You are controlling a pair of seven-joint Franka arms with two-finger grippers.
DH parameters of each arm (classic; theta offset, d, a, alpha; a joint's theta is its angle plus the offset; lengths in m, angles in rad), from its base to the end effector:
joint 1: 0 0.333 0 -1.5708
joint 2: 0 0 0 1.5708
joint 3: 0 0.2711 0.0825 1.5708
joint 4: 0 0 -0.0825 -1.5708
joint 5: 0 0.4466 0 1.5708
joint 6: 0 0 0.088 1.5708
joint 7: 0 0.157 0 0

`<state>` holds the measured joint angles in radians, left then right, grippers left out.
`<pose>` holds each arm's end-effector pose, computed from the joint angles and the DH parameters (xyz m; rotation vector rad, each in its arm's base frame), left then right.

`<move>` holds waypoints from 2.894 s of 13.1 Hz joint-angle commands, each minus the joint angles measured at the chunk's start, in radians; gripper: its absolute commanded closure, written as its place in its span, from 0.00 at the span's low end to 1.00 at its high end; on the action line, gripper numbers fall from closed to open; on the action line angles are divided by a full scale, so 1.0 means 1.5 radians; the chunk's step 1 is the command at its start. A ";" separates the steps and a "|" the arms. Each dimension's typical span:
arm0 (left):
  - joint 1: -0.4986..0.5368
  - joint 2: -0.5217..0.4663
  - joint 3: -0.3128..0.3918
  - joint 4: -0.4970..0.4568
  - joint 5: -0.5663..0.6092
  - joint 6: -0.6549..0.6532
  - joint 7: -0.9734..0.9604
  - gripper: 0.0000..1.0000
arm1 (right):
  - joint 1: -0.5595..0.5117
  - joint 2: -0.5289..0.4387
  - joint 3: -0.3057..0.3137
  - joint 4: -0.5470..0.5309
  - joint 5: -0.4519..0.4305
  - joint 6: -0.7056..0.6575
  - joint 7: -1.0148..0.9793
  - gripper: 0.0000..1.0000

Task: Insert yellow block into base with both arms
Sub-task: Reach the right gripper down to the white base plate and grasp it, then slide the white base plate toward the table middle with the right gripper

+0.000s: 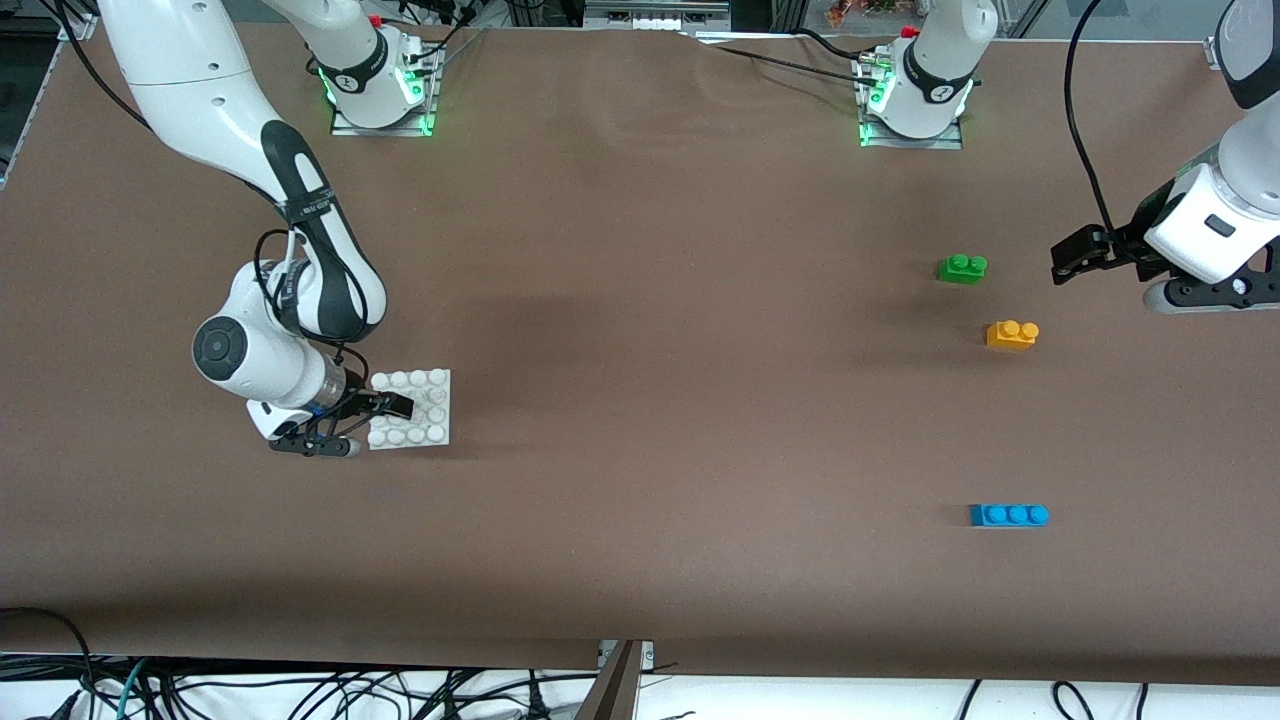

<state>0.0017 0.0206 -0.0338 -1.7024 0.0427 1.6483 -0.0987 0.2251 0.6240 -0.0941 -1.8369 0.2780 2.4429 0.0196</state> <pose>0.6180 -0.0134 0.4532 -3.0916 -0.0954 0.1111 0.6509 0.0913 0.0532 -3.0178 0.1294 0.0304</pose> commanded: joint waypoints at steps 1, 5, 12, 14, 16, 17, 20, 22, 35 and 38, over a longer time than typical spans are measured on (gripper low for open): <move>-0.002 0.000 0.002 0.013 -0.014 -0.014 -0.001 0.00 | -0.001 0.000 0.000 -0.012 0.013 0.017 -0.025 0.02; -0.002 0.000 0.002 0.013 -0.014 -0.014 -0.001 0.00 | -0.001 0.003 0.001 -0.031 0.013 0.047 -0.026 0.18; -0.002 0.000 0.002 0.013 -0.014 -0.015 -0.004 0.00 | 0.006 0.000 0.017 -0.025 0.014 0.050 -0.017 0.39; -0.002 0.000 0.002 0.013 -0.014 -0.014 -0.002 0.00 | 0.035 0.001 0.017 -0.026 0.021 0.069 -0.016 0.39; -0.002 0.000 0.002 0.013 -0.014 -0.015 -0.003 0.00 | 0.046 0.001 0.018 -0.025 0.021 0.070 0.029 0.39; -0.002 0.000 0.002 0.013 -0.014 -0.014 -0.003 0.00 | 0.057 0.001 0.018 -0.025 0.021 0.072 0.043 0.39; -0.002 0.000 0.002 0.013 -0.014 -0.015 -0.001 0.00 | 0.095 0.006 0.019 -0.022 0.021 0.096 0.108 0.39; -0.002 0.000 0.002 0.013 -0.014 -0.015 -0.002 0.00 | 0.119 0.019 0.018 -0.016 0.020 0.112 0.136 0.39; -0.002 0.000 0.002 0.013 -0.014 -0.015 -0.002 0.00 | 0.324 0.170 0.003 0.194 0.019 0.116 0.393 0.39; -0.002 0.000 0.002 0.013 -0.014 -0.015 -0.002 0.00 | 0.353 0.186 0.003 0.222 0.018 0.116 0.432 0.39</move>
<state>0.0014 0.0206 -0.0339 -1.7018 0.0427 1.6482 -0.0987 0.7154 0.8152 -0.0867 -1.5706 0.2910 2.6053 0.6221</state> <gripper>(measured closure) 0.000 0.348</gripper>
